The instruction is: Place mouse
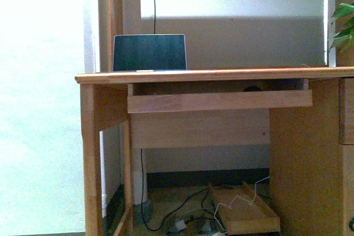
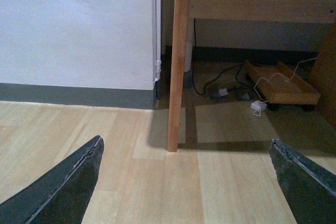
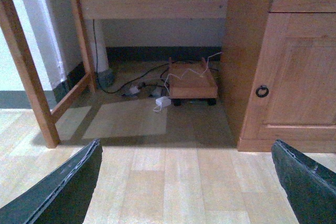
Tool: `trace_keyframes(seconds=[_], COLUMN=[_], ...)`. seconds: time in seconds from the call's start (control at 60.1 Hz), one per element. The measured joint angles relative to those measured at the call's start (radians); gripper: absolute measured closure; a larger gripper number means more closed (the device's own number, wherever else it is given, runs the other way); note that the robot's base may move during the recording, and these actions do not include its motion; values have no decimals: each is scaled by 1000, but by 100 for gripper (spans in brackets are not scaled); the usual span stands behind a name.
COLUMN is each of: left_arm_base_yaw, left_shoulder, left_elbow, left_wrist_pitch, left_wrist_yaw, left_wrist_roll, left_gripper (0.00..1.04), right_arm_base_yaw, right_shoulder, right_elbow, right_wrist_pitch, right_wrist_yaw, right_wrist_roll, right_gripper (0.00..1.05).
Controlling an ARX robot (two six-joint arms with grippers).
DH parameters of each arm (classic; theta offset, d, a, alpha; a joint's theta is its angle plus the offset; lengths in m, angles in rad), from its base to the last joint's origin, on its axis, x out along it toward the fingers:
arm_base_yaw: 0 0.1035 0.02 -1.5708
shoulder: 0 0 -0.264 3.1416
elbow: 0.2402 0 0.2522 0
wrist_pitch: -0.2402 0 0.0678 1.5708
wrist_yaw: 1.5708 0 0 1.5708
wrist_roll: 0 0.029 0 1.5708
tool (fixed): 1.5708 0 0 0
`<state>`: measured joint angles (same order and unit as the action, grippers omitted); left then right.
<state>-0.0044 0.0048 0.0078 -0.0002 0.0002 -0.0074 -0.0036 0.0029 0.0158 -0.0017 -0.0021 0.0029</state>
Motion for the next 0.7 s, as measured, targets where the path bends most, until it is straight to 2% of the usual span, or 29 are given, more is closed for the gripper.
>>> trace_keyframes(seconds=[0.699], left_arm_base_yaw=[0], left_shoulder=[0], left_elbow=[0], left_wrist_pitch=[0], left_wrist_yaw=[0], left_wrist_roll=[0], left_gripper=[8], right_arm_base_yaw=[0], right_shoulder=[0], right_elbow=[0], right_wrist_pitch=[0], right_wrist_yaw=[0], right_wrist_roll=[0], right_gripper=[7])
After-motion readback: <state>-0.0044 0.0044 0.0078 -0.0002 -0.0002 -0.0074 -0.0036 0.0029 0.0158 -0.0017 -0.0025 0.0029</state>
